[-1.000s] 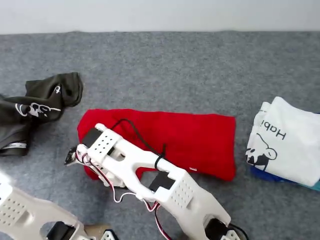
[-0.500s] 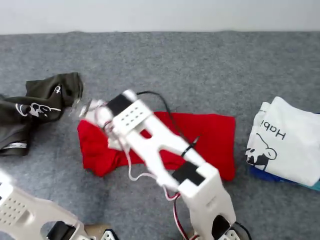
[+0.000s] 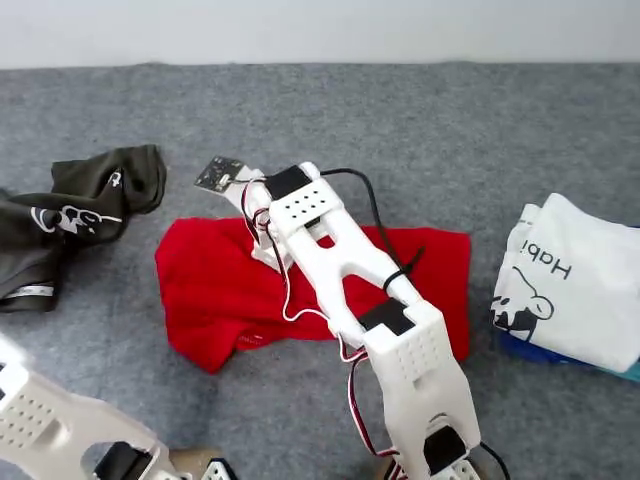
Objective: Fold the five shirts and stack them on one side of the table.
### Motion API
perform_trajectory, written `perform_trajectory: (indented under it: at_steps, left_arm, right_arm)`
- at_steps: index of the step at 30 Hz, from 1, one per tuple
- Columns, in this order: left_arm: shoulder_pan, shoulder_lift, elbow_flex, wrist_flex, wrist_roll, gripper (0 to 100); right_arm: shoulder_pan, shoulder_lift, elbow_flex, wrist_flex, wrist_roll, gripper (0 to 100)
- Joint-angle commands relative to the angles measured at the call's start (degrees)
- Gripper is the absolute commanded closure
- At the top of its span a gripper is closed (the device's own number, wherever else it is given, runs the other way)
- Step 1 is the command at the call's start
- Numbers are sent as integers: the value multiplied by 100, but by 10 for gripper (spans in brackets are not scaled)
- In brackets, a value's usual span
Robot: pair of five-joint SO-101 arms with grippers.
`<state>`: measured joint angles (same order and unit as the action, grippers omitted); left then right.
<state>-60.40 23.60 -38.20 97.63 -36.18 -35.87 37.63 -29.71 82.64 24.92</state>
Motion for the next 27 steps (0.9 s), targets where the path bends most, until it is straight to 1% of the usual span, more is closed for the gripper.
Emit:
perform_trajectory:
  at_steps: [1, 4, 7, 10, 16, 19, 23, 27]
  left_arm:
    - [79, -79, -215, -132, -44, 985]
    - [97, -79, -215, -132, -44, 985]
    - [132, -9, -215, -202, -44, 985]
    - [149, 185, -251, -211, -44, 985]
    - [123, 273, -259, -202, -44, 985]
    - [123, 273, -259, -211, -44, 985]
    - [123, 273, -259, -211, -44, 985]
    - [123, 273, -259, -211, -44, 985]
  right_arm:
    - [-171, -391, -870, 752, -97, 880]
    - [-497, -444, -1301, 1481, -97, 921]
    - [-945, -488, -1486, 2044, -97, 933]
    - [-1332, -637, -1451, 2035, -97, 927]
    - [-2114, -787, -1240, 2035, -97, 800]
    - [-2413, -734, -958, 2018, -35, 796]
    - [-2888, -708, -615, 2000, 273, 796]
    - [-3029, -409, -369, 1657, 273, 796]
